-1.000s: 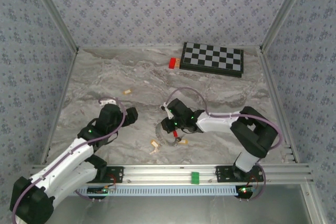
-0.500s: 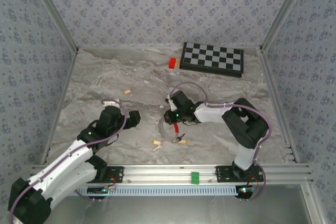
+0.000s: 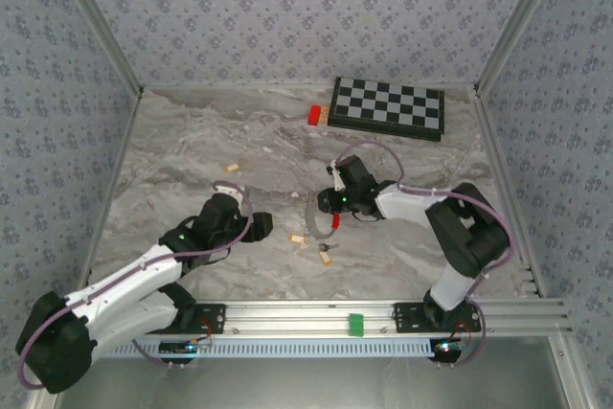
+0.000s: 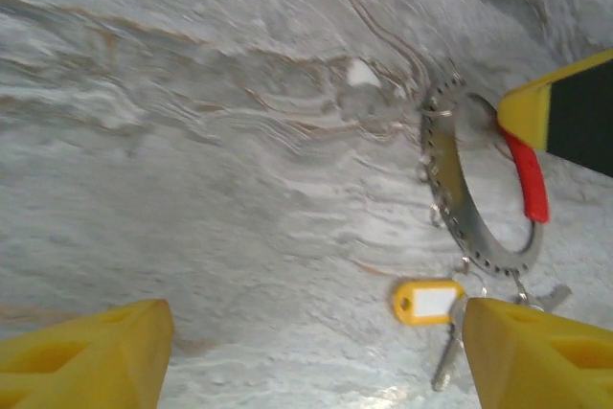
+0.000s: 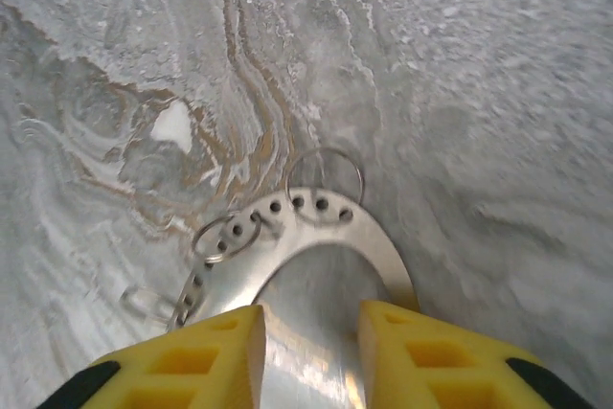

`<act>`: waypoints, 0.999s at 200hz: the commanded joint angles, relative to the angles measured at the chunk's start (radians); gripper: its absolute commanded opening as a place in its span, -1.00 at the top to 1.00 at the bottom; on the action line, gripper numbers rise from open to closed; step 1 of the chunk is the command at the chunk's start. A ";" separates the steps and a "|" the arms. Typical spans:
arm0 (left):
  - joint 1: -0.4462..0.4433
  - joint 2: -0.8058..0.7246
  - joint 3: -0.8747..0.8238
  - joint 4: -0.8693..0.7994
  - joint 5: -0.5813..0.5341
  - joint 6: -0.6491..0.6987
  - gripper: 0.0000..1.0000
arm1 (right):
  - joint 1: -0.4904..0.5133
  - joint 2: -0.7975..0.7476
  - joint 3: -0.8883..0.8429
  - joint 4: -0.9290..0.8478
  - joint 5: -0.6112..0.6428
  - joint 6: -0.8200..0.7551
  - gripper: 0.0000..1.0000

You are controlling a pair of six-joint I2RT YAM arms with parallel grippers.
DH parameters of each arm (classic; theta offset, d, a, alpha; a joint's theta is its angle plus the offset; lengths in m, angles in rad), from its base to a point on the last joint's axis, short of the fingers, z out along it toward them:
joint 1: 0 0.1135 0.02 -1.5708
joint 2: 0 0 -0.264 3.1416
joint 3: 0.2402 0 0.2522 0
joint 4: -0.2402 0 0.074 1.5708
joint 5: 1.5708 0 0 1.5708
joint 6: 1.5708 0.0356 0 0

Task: Put the keys on the keyring

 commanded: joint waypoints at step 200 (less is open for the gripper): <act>-0.076 0.615 0.178 0.431 0.252 0.027 0.34 | 0.003 -0.467 -0.285 0.182 0.243 -0.072 0.05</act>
